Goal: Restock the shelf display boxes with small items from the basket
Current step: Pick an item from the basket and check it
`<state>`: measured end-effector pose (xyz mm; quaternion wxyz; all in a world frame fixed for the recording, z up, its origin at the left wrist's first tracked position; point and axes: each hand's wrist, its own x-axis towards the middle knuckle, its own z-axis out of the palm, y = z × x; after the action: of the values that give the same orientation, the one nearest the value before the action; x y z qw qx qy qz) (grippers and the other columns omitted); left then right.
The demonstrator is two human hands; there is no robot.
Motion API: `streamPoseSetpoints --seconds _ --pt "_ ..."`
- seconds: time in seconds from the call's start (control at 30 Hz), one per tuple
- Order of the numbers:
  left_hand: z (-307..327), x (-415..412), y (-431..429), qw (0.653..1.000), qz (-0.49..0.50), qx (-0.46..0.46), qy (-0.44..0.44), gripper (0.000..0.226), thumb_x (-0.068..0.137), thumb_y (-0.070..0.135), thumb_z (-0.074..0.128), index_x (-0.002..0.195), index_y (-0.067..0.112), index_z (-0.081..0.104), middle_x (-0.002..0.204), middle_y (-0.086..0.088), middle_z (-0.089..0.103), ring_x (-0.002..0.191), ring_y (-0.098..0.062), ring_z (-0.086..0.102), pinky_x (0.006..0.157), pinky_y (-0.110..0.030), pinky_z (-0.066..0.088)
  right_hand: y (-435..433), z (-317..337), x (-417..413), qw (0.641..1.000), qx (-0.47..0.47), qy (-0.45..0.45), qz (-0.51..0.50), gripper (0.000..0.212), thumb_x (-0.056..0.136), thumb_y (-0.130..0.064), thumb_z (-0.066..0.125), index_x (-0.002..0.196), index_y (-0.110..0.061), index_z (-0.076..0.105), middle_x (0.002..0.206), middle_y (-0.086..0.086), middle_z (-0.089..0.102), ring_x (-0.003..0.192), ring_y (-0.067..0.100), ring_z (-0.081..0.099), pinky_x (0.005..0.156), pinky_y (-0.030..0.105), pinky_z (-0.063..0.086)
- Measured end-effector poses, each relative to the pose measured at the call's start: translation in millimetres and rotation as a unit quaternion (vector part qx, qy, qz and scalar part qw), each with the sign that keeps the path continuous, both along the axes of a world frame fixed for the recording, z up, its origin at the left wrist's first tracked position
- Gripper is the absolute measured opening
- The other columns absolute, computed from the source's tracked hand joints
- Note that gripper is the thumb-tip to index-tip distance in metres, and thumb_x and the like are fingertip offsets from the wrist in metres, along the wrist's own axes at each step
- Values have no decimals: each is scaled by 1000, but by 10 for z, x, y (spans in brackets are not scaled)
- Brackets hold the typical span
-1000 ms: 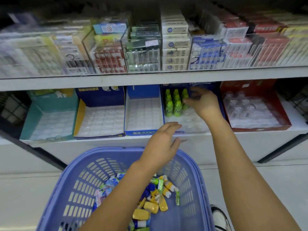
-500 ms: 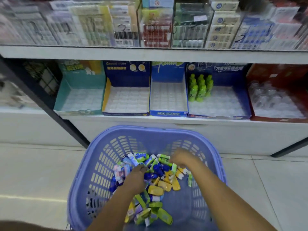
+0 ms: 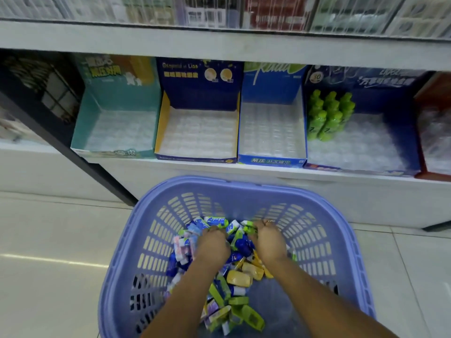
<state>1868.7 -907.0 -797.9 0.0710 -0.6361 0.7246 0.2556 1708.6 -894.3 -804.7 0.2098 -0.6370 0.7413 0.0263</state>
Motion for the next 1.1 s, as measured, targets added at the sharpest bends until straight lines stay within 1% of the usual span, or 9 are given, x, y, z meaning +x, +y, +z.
streamPoseSetpoints --seconds 0.1,0.2,0.27,0.4,0.53,0.7,0.87,1.0,1.1 --pt "-29 1 -46 1000 14 4 26 28 88 18 52 113 18 66 127 -6 54 120 -24 45 97 -34 44 7 -23 -5 998 61 23 6 42 91 -49 50 111 -13 60 111 11 60 111 25 50 87 32 43" --pt "-39 15 -90 999 14 19 49 27 88 18 56 112 17 67 127 -8 55 119 -24 47 100 -33 42 -29 -15 -27 983 148 -101 -28 27 84 -46 63 81 -20 58 93 10 61 98 25 60 71 29 41" --pt "-44 24 -99 997 19 28 66 27 87 19 60 113 18 68 126 -7 56 118 -23 50 99 -34 44 -74 7 -42 960 243 -136 14 33 80 -43 70 92 -14 60 96 11 59 96 26 60 66 28 38" --pt "0 114 -92 983 99 33 148 23 88 10 58 109 12 69 114 -6 67 103 -22 63 85 -27 49 -86 94 -95 931 337 -33 137 43 77 -42 74 97 -5 63 78 3 52 75 20 51 58 28 39" --pt "111 368 -167 968 183 21 170 23 89 3 52 103 9 69 104 -11 70 91 -25 65 73 -28 50 -109 236 -144 884 422 12 199 35 74 -42 76 60 -14 59 59 -1 58 55 15 54 62 28 47" --pt "291 499 -136 986 35 114 115 21 80 4 71 100 10 71 108 -6 68 98 -22 63 80 -25 48 -273 581 -177 899 393 -33 193 16 77 -21 75 77 -11 63 52 -3 59 47 9 56 62 26 49" --pt "436 336 156 970 -125 197 61 33 81 19 75 111 9 66 117 -7 61 105 -25 58 85 -33 48 -335 924 -180 908 371 -78 176 34 81 -9 72 112 0 60 95 14 71 50 6 60 55 22 51" --pt "409 123 450 959 -213 187 16 42 77 29 77 114 14 64 119 -5 60 104 -23 57 78 -32 45 -330 1091 -176 921 336 -91 172 32 80 -12 73 107 0 64 96 13 72 58 10 65 64 26 54" --pt "354 -50 651 941 -299 159 -10 47 77 30 76 119 16 60 123 -6 57 110 -26 54 82 -35 45 -275 1185 -190 927 320 -99 171 31 80 -12 73 107 -1 65 98 13 72 61 12 66 60 25 53"
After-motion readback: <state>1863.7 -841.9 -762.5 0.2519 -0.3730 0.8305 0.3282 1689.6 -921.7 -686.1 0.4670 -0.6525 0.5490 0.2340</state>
